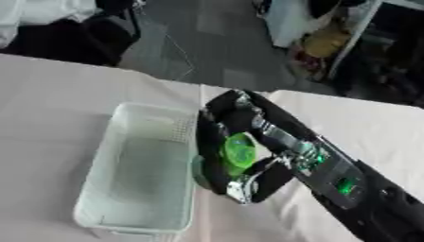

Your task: Pick up objects on the table and place them in the box.

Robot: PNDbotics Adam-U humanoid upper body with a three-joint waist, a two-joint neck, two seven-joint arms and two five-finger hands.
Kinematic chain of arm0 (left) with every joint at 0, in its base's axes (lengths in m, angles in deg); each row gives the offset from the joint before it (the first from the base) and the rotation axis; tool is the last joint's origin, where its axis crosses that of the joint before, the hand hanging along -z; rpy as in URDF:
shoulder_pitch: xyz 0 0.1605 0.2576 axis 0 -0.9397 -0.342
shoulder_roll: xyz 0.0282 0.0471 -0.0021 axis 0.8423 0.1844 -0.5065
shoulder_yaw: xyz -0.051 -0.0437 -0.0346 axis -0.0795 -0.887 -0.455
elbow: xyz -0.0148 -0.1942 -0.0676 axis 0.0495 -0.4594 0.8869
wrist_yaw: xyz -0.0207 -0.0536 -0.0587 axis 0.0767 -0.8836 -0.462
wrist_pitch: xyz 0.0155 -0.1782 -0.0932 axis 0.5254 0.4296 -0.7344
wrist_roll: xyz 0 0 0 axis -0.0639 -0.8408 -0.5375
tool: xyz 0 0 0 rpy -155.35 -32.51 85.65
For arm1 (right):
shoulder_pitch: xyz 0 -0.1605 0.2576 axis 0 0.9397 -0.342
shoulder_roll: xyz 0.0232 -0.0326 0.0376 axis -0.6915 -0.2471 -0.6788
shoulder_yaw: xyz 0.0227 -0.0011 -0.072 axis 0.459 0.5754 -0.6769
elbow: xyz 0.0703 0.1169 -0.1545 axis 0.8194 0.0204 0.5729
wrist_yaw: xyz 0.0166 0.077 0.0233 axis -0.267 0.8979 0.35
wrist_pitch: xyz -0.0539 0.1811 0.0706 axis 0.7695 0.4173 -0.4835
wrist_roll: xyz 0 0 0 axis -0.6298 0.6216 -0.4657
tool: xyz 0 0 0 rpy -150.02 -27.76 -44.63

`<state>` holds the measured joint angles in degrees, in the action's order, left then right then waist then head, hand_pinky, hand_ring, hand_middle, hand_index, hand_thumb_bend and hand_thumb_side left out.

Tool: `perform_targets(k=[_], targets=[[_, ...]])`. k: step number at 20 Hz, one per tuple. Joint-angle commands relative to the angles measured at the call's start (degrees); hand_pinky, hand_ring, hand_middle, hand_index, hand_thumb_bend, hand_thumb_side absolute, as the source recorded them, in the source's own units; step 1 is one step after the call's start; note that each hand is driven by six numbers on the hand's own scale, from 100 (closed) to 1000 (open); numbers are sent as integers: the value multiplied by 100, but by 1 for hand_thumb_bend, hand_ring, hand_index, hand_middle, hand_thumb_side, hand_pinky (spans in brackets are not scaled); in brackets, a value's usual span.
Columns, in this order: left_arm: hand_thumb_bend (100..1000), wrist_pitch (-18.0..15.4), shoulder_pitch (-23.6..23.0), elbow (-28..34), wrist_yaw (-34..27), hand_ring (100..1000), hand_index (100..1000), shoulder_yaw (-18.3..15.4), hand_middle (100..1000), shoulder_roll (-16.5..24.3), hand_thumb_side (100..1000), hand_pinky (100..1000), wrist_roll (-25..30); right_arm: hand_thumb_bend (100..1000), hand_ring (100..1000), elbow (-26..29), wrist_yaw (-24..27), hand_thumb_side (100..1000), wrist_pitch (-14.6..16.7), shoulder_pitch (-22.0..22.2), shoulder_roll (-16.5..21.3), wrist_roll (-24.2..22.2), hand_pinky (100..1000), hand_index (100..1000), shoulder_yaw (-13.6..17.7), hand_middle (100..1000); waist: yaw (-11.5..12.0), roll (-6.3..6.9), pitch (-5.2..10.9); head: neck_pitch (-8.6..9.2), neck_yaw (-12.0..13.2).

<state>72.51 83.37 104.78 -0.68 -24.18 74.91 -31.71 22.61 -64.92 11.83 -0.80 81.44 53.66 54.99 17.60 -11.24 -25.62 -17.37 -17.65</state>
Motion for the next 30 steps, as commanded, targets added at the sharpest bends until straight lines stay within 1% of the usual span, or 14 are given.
perform_targets(k=[1,3,7,13,16,20,23,26,30], targets=[[755,-12,155,85,-26,656,808,-78,897,22,870,612,-81,100,100,211,34,100,35,-128,198,37,100,116,115,100,25,-14,119,118,9],[752,-23,212,85,-33,657,808,-93,897,32,873,613,-104,100,100,285,44,100,50,-162,182,36,100,116,103,100,60,-77,116,145,5],[746,-38,303,85,-37,658,808,-106,896,40,878,616,-101,100,100,431,102,100,59,-222,139,-11,100,117,42,100,104,-158,108,154,24],[736,-52,400,85,7,663,808,-141,897,2,889,622,-22,100,100,729,343,100,1,-318,142,-133,100,117,-41,100,97,-171,100,205,42],[734,-41,461,85,2,663,808,-178,897,-28,890,622,-29,100,100,791,430,100,-38,-354,129,-227,100,118,-55,100,87,-171,84,229,59],[736,7,526,85,12,662,807,-217,899,-84,890,622,11,100,100,747,453,100,-40,-359,112,-308,100,119,-57,100,90,-171,44,251,44],[739,44,576,85,17,661,806,-233,900,-148,887,619,45,100,100,659,429,100,-18,-359,127,-309,100,119,-34,100,110,-171,-2,247,-14],[746,66,599,85,19,659,805,-220,902,-222,882,617,87,100,100,520,373,100,-28,-368,149,-248,100,117,17,100,113,-171,-62,208,-28],[752,71,587,85,15,660,805,-174,905,-322,870,616,154,100,100,270,179,100,-57,-333,199,-70,100,118,110,100,153,-171,-146,169,-88]])
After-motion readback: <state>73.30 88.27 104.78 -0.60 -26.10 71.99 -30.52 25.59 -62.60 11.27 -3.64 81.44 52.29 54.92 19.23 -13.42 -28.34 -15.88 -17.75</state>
